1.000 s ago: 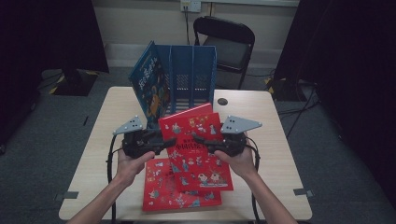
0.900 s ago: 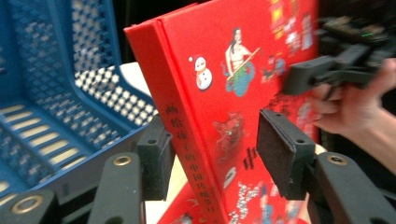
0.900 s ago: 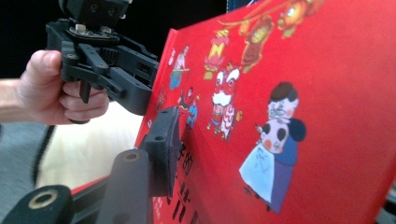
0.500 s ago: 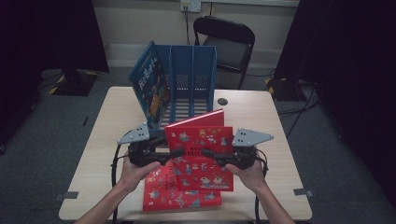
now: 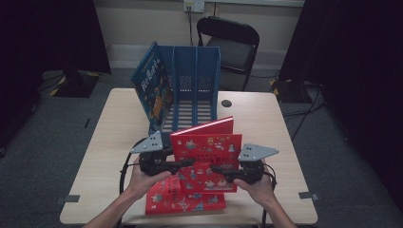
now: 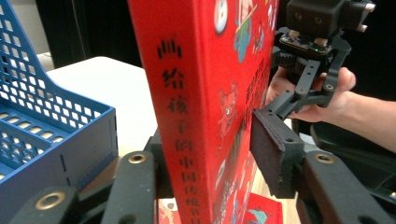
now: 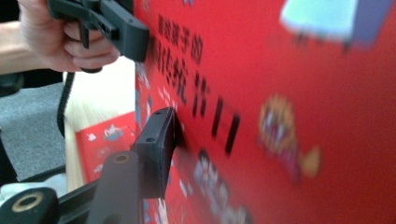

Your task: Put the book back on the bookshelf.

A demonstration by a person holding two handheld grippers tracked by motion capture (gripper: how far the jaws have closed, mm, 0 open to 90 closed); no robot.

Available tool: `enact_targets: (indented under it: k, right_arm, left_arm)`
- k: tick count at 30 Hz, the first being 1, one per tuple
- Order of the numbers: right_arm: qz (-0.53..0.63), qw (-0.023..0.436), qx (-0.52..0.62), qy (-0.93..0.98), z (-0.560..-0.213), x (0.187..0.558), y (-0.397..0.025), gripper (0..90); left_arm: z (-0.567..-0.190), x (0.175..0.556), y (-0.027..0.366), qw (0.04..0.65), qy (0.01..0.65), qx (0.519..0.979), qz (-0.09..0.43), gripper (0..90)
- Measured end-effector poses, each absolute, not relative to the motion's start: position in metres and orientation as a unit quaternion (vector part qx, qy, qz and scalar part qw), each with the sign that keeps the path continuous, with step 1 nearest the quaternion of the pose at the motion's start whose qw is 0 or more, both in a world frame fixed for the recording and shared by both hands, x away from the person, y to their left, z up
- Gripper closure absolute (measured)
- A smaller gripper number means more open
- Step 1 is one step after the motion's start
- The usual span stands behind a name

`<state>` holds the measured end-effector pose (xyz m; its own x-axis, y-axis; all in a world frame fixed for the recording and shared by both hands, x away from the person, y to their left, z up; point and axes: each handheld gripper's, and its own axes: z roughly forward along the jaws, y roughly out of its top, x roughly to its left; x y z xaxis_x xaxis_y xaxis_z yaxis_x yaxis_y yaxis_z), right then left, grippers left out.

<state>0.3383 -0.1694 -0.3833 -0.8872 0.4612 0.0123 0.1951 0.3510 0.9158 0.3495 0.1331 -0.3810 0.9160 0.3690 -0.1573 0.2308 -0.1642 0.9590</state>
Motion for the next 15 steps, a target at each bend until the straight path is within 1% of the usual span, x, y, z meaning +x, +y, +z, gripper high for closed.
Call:
enact_targets:
  k: [2, 10, 15]
  right_arm:
    - [0.521, 0.135, 0.211, 0.816, -0.388, 0.337, -0.172, 45.7]
    - [0.516, 0.134, 0.217, 0.818, -0.390, 0.338, -0.175, 45.7]
    - [0.518, 0.130, 0.221, 0.816, -0.389, 0.344, -0.173, 45.9]
  left_arm:
    - [-0.382, 0.351, 0.131, 0.615, 0.194, 0.763, 0.049, 58.8]
    - [-0.383, 0.352, 0.118, 0.610, 0.200, 0.765, 0.051, 58.4]
    - [-0.382, 0.356, 0.123, 0.609, 0.202, 0.766, 0.044, 62.4]
